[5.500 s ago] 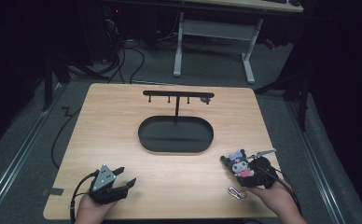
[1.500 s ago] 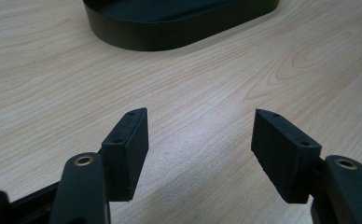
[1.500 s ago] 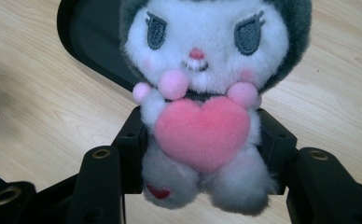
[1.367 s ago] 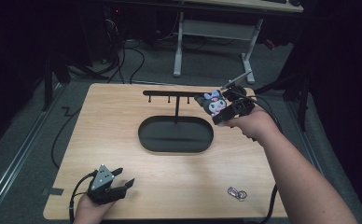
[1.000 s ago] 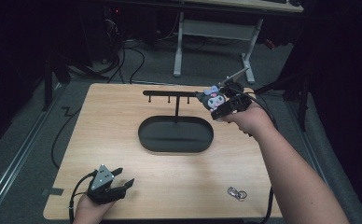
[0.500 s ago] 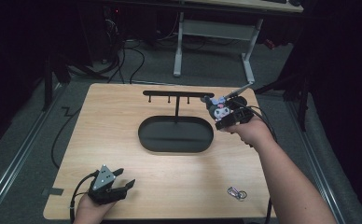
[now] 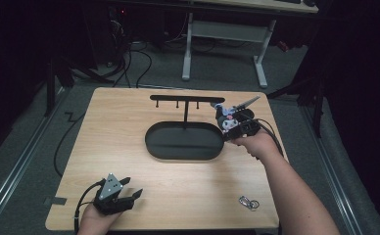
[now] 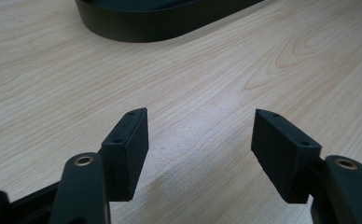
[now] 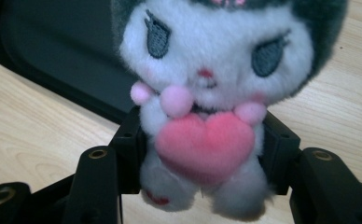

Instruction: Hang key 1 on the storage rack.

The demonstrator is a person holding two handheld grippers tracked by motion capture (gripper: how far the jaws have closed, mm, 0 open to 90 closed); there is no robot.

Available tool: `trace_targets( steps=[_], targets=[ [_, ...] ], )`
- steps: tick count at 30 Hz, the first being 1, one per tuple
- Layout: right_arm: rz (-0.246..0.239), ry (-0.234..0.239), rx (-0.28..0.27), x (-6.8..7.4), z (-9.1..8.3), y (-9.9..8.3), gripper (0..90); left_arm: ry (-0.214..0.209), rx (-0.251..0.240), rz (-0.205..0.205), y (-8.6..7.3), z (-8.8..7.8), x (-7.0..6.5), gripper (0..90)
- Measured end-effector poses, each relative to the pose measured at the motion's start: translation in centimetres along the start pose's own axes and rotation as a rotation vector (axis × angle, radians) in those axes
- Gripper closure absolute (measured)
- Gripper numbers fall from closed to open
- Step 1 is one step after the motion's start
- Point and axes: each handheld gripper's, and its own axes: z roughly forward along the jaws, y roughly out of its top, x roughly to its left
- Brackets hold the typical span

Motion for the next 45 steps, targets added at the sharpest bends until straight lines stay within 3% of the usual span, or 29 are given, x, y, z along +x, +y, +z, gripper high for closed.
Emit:
trace_targets(
  steps=[7,13,16,18,20,22,27,33,37,42,45],
  targets=[
    [0.024,-0.025,-0.005,0.2,1.8,0.0,38.9,0.003,-0.002,0.001,0.0,0.0,0.1,37.3],
    [0.022,-0.048,-0.017,-0.1,1.4,-0.7,34.6,0.003,-0.001,0.000,-0.1,0.0,0.1,37.3],
    [-0.002,-0.068,-0.020,-0.4,0.1,-2.3,35.0,-0.001,0.002,0.004,0.0,0.1,0.0,37.3],
    [-0.001,-0.066,-0.025,-0.5,0.0,-2.7,35.1,-0.001,0.004,0.007,0.0,0.1,0.0,37.2],
    [0.008,-0.055,-0.028,-0.9,-0.6,-4.4,35.4,-0.001,0.005,0.007,0.0,0.2,0.0,37.2],
    [0.006,-0.052,-0.029,-0.9,-0.6,-4.7,35.8,0.001,0.004,0.005,0.1,0.2,-0.1,37.2],
    [-0.040,-0.045,-0.022,-0.6,-0.5,-7.9,39.1,-0.001,0.010,0.006,0.0,0.2,-0.2,37.3],
    [-0.094,-0.037,0.005,0.1,-0.2,-13.5,48.4,0.001,0.015,0.008,-0.1,0.3,-0.3,37.3],
    [-0.094,-0.010,0.023,0.5,-0.6,-17.1,57.6,0.000,0.020,0.009,0.0,0.4,-0.3,37.3],
    [-0.119,0.009,0.059,1.1,-0.9,-21.0,83.9,-0.001,0.025,0.018,0.0,0.6,-0.6,37.4],
    [-0.114,0.014,0.093,1.0,-0.3,-22.2,89.8,-0.004,0.030,0.022,0.0,0.6,-0.7,37.4]
  ],
)
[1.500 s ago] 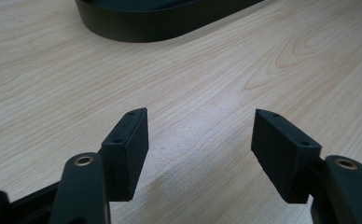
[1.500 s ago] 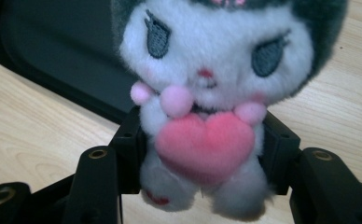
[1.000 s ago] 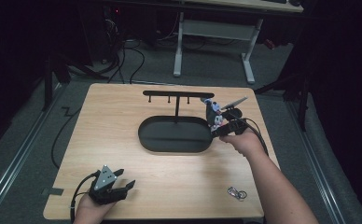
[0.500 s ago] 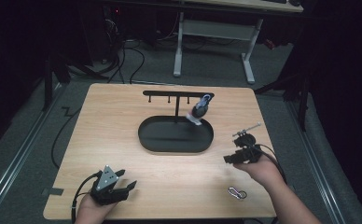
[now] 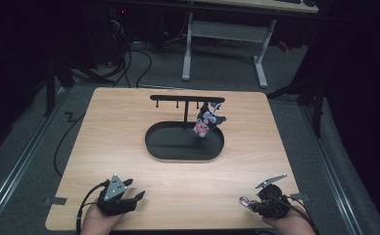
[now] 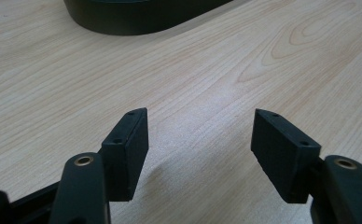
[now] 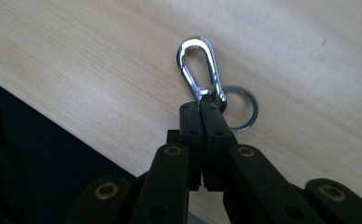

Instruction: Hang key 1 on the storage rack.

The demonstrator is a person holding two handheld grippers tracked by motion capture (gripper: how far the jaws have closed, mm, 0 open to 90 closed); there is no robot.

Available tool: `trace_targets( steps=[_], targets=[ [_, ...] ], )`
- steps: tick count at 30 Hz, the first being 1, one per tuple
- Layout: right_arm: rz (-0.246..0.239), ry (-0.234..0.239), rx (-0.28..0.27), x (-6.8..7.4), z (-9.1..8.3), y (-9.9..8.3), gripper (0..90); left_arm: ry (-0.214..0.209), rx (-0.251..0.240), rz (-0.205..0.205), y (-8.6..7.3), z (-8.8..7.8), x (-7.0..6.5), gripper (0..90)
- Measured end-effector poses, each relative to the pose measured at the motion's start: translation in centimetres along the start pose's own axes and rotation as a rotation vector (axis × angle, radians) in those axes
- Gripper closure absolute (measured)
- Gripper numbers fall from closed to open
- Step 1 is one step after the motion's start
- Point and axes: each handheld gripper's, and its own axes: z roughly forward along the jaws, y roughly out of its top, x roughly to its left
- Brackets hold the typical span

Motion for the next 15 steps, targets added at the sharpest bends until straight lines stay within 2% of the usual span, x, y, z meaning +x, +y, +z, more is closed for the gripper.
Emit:
trace_targets(
  steps=[4,6,7,9,10,11,15],
  targets=[
    [0.012,-0.009,0.014,-0.4,1.1,-0.1,89.3,0.002,0.002,-0.002,0.0,0.0,0.0,37.3],
    [0.018,-0.049,0.002,-1.1,1.6,0.9,87.3,0.003,0.001,-0.006,-0.1,0.0,0.0,37.4],
    [0.018,-0.049,0.002,-1.1,1.6,0.9,87.3,0.004,0.000,-0.007,-0.1,0.0,0.1,37.4],
    [0.022,-0.067,-0.006,-1.8,2.0,2.3,86.1,0.007,0.002,-0.009,-0.1,0.0,0.2,37.4],
    [0.020,-0.092,-0.006,-2.3,2.5,3.8,84.8,0.006,0.003,-0.011,-0.1,0.0,0.3,37.4],
    [0.020,-0.092,-0.006,-2.3,2.5,3.8,84.8,0.005,0.004,-0.011,-0.1,0.0,0.3,37.4],
    [-0.011,-0.136,-0.001,-2.3,3.5,7.0,83.4,0.010,-0.007,-0.014,-0.1,-0.2,0.4,37.4]
  ],
)
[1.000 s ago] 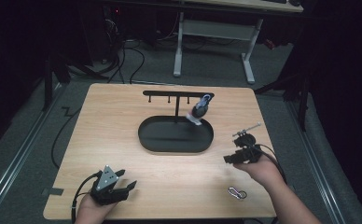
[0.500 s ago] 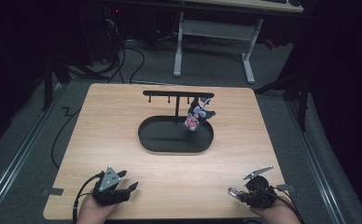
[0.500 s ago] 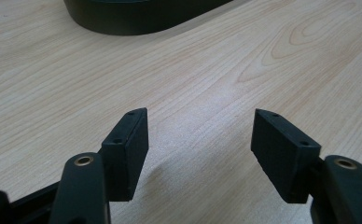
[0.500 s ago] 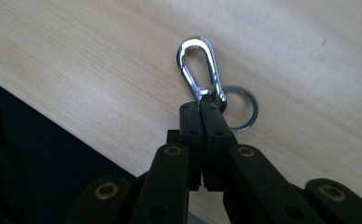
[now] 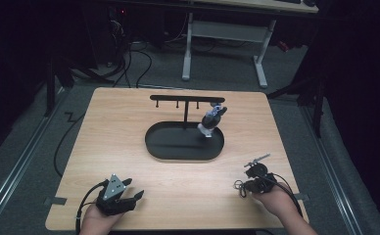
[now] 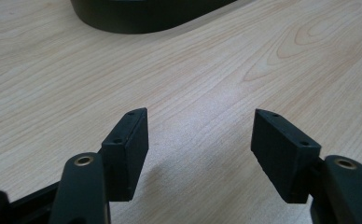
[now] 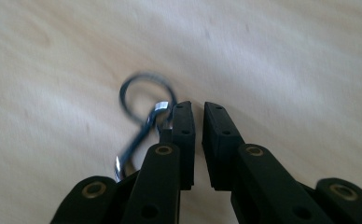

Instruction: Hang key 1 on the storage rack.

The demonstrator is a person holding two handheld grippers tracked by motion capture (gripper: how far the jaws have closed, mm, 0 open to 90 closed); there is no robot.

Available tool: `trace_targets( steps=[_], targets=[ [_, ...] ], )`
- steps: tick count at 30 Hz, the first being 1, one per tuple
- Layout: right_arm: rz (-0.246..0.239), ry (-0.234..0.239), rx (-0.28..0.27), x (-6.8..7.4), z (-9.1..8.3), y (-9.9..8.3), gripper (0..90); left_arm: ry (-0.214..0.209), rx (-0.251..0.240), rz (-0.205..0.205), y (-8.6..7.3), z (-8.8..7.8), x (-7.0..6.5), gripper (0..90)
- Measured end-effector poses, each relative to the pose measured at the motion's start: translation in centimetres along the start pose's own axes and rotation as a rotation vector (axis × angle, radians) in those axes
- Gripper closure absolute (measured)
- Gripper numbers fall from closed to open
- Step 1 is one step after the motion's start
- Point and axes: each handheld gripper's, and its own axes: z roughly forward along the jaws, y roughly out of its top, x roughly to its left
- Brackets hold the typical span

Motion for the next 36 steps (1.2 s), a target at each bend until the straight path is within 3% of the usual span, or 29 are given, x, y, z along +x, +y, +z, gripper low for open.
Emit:
trace_targets(
  steps=[4,9,11,12,15,18,19,23,29,36],
  targets=[
    [-0.065,-0.047,0.011,1.2,0.0,1.4,80.9,0.002,-0.006,-0.007,-0.1,-0.3,0.3,37.4],
    [-0.108,-0.058,0.003,2.8,-1.4,0.7,74.3,0.002,-0.006,-0.007,-0.1,-0.3,0.4,37.4],
    [-0.109,-0.020,0.013,3.1,-1.7,0.3,67.6,0.001,-0.008,0.000,0.0,-0.3,0.2,37.4],
    [-0.087,0.004,0.042,3.3,-1.7,0.0,63.5,0.000,-0.006,0.003,0.0,-0.3,0.1,37.4],
    [-0.065,0.001,0.075,3.2,-0.8,-0.8,56.4,-0.002,-0.010,0.009,0.1,-0.4,-0.1,37.4],
    [-0.049,0.011,0.087,2.8,-0.5,-0.9,57.1,0.000,-0.006,0.009,0.1,-0.3,0.0,37.4],
    [-0.040,0.027,0.078,2.3,-0.4,-0.8,61.4,-0.002,-0.004,0.006,0.1,-0.3,0.0,37.4],
    [-0.062,0.026,0.092,1.9,-0.5,-0.6,67.8,-0.002,-0.002,0.005,0.0,-0.1,0.0,37.4],
    [-0.104,0.043,0.123,1.8,-0.4,-0.2,68.7,0.001,-0.002,0.007,0.0,-0.2,0.0,37.4],
    [-0.098,0.036,0.121,1.4,-0.5,-0.1,68.9,0.002,-0.003,0.003,0.0,-0.3,0.1,37.4]
  ],
)
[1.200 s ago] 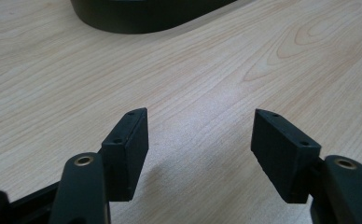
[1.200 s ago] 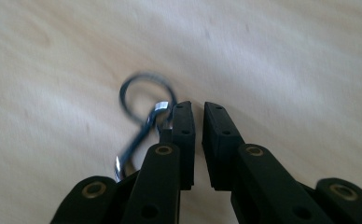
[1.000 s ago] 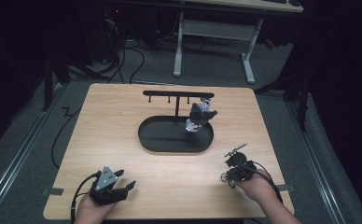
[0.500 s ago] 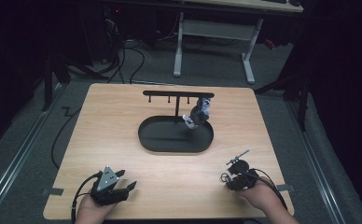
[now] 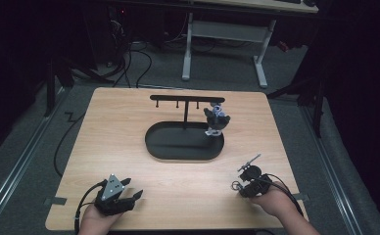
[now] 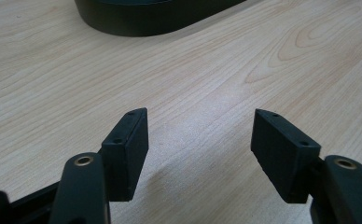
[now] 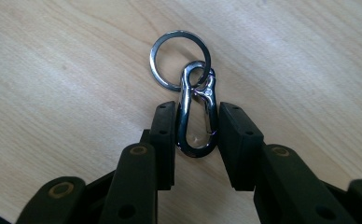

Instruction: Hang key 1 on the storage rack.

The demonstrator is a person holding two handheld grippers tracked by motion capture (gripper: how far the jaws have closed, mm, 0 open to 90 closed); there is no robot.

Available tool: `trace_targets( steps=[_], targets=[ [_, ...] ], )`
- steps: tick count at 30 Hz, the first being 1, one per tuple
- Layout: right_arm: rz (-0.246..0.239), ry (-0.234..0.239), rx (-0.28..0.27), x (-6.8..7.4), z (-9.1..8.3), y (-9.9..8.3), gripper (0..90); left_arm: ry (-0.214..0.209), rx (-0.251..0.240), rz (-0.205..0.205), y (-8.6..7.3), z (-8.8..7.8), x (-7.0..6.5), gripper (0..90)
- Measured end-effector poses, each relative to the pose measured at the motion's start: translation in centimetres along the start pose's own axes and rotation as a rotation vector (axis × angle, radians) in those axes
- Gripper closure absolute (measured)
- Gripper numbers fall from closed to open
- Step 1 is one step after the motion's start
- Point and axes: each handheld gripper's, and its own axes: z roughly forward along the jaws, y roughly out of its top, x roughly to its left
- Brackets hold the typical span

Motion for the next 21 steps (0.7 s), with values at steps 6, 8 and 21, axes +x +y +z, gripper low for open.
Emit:
trace_targets(
  steps=[6,8,21],
  targets=[
    [0.014,0.007,-0.020,-0.31,-0.68,0.00,68.9,0.002,0.001,0.001,-0.02,0.06,0.07,37.4],
    [0.030,0.032,-0.031,-0.47,-0.96,-0.03,68.8,0.001,0.002,0.002,0.01,0.07,0.01,37.4],
    [0.020,0.027,-0.017,-0.29,-0.89,-0.18,69.0,0.001,0.000,0.002,0.02,0.04,-0.02,37.4]
  ],
)
